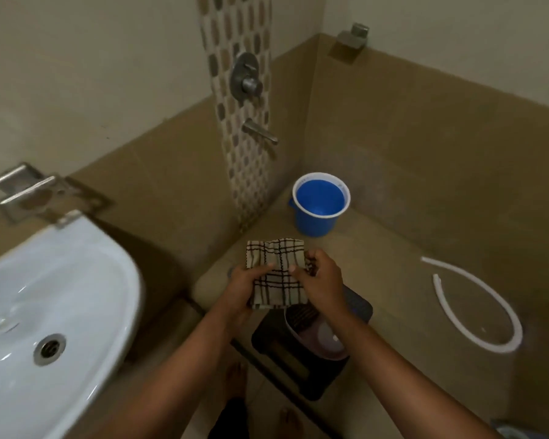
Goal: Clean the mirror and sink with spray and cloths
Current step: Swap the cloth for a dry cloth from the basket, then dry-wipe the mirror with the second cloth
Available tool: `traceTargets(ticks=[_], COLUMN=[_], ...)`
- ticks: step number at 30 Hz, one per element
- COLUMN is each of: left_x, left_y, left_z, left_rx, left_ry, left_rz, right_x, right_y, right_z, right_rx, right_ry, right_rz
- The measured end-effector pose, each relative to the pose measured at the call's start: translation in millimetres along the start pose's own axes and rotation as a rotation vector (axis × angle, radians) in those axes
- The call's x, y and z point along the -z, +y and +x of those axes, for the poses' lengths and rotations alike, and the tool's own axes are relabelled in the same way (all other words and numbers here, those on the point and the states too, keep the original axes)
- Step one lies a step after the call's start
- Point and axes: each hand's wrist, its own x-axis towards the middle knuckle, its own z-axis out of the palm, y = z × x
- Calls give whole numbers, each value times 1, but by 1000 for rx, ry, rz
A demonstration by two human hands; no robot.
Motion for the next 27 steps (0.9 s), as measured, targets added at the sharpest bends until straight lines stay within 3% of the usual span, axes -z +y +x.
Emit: traceTargets(ticks=[5, 8, 11, 17, 27], left_x=[42, 77, 110, 176, 316], left_y=[-3, -3, 2, 10, 31], left_z=[-33, -54, -81, -134, -211], left_rx=[65, 27, -33, -106, -205], left_ry=[120, 145, 168, 246, 283], left_rz=[-171, -265, -336, -415, -388], right_x=[-24, -46, -79, -157, -294], right_y=[-12, -23, -38, -85, -158], right_z=[-10, -9, -15, -44, -114], right_rx=[-86, -254, -298, -303, -117], right_ry=[-197, -510, -847, -1155, -1197], right_rz=[44, 226, 320, 471, 182])
